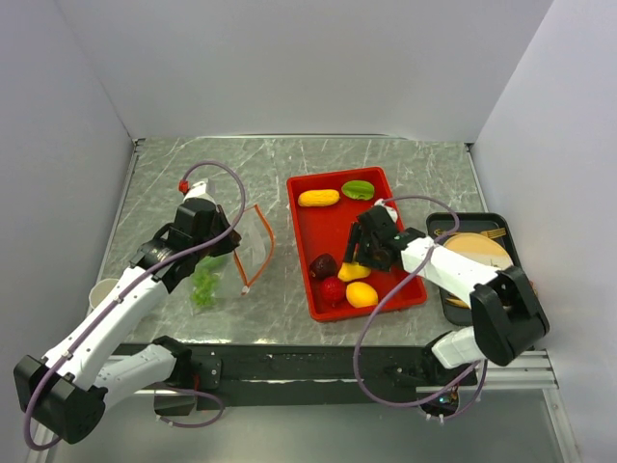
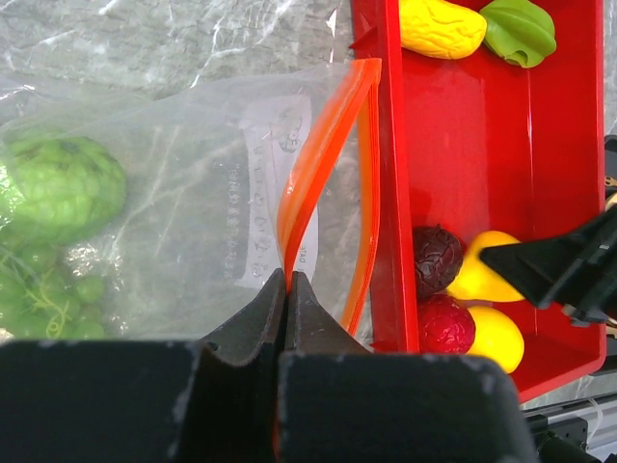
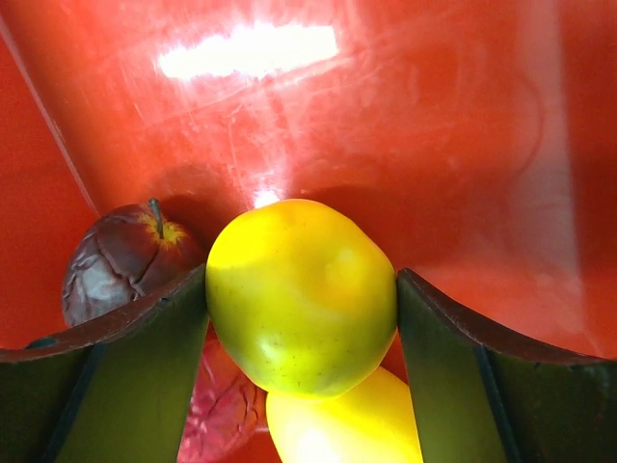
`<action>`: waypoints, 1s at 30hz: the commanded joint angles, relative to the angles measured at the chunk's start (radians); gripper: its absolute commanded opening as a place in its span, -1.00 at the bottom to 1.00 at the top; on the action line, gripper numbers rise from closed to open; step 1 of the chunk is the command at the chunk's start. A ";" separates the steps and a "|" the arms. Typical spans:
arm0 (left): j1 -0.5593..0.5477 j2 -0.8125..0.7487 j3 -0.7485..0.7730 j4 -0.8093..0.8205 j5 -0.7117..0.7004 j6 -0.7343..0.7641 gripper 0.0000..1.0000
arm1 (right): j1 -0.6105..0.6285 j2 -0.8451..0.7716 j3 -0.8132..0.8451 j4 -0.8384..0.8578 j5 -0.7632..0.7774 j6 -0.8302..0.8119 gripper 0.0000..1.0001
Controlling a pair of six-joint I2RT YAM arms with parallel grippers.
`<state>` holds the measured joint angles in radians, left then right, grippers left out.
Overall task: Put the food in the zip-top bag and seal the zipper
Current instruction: Pick up the fake fruit from the bin, then place the fake fruit in the zipper food storage bag.
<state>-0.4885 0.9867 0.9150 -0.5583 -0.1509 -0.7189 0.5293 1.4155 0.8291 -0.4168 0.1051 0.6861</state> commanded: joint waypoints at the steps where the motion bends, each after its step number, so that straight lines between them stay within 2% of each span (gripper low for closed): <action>1: 0.001 -0.002 0.015 0.001 -0.010 0.003 -0.98 | -0.008 -0.101 0.034 -0.039 0.106 -0.022 -0.07; 7: 0.001 -0.020 0.030 -0.011 -0.039 0.001 -0.98 | -0.008 -0.197 0.105 -0.079 0.140 -0.037 -0.08; 14: -0.001 -0.025 0.024 -0.006 -0.030 -0.025 -0.99 | -0.006 -0.282 0.235 -0.039 0.050 -0.074 -0.08; 20: -0.001 -0.025 0.021 -0.002 0.011 -0.033 -0.99 | 0.044 -0.224 0.303 0.025 -0.074 -0.059 -0.08; 30: -0.001 -0.029 0.054 -0.031 0.043 -0.037 -0.99 | 0.277 -0.001 0.461 0.082 -0.159 -0.026 -0.08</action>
<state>-0.4885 0.9833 0.9169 -0.5823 -0.1421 -0.7464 0.7467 1.3418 1.1988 -0.3943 -0.0063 0.6506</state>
